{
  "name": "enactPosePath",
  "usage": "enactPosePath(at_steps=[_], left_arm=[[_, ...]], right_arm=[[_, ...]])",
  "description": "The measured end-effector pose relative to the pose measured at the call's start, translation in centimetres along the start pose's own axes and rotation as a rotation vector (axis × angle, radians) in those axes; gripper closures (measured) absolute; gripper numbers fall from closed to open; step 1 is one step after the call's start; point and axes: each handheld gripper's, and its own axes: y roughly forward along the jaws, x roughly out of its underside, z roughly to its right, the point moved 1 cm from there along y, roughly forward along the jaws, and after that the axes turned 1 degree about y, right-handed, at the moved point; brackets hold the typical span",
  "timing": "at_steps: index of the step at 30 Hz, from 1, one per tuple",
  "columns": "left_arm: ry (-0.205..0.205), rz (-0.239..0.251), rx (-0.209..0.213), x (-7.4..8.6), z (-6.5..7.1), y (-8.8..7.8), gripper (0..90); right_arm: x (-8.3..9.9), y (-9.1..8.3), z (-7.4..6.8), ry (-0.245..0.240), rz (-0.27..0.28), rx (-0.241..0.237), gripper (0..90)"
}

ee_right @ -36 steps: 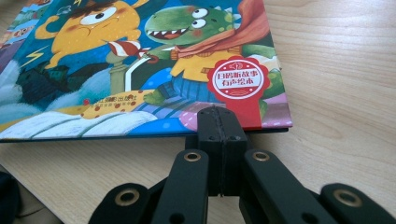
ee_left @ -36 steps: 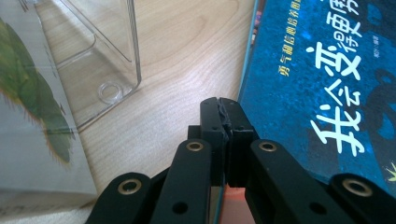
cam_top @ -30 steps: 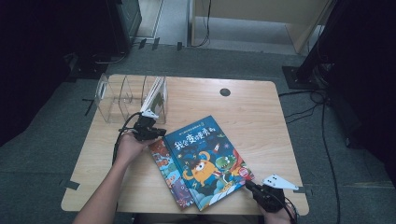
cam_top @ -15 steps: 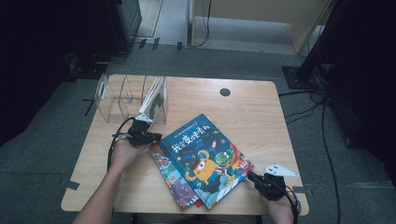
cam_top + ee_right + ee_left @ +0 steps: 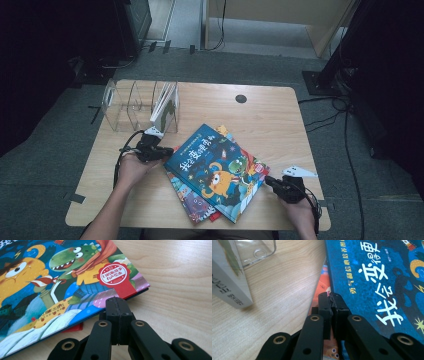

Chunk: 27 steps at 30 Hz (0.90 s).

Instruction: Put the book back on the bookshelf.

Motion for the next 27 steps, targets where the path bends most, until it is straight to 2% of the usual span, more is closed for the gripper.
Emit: enactPosePath(at_steps=[4, 8, 12, 20, 22, 24, 27], left_arm=[[-0.005, 0.0, -0.005, 0.3, 0.0, -0.3, 84.3], [-0.008, 0.007, -0.039, 0.6, -0.1, -0.8, 71.9], [-0.027, 0.013, -0.034, 0.9, -0.3, -1.1, 64.3], [-0.04, 0.024, -0.033, 1.6, -0.2, -1.5, 63.0], [-0.047, 0.021, -0.024, 1.7, -0.1, -1.7, 62.8], [-0.057, 0.017, 0.018, 1.9, 0.2, -1.6, 58.8], [-0.023, -0.005, -0.002, 1.9, 1.2, -1.6, 57.3]], right_arm=[[-0.6, 0.4, 0.2, -0.022, 0.002, 0.003, 90.0], [-1.1, 0.9, 0.5, -0.034, 0.002, -0.004, 90.0], [-1.6, 1.4, 0.6, -0.053, -0.001, -0.012, 90.0], [-2.4, 2.1, 0.9, -0.07, -0.008, -0.019, 90.0], [-2.6, 2.3, 1.1, -0.075, -0.007, -0.022, 90.0], [-2.8, 2.4, 1.2, -0.076, -0.009, -0.032, 90.0], [-3.0, 2.6, 1.2, -0.081, -0.008, -0.036, 90.0]])
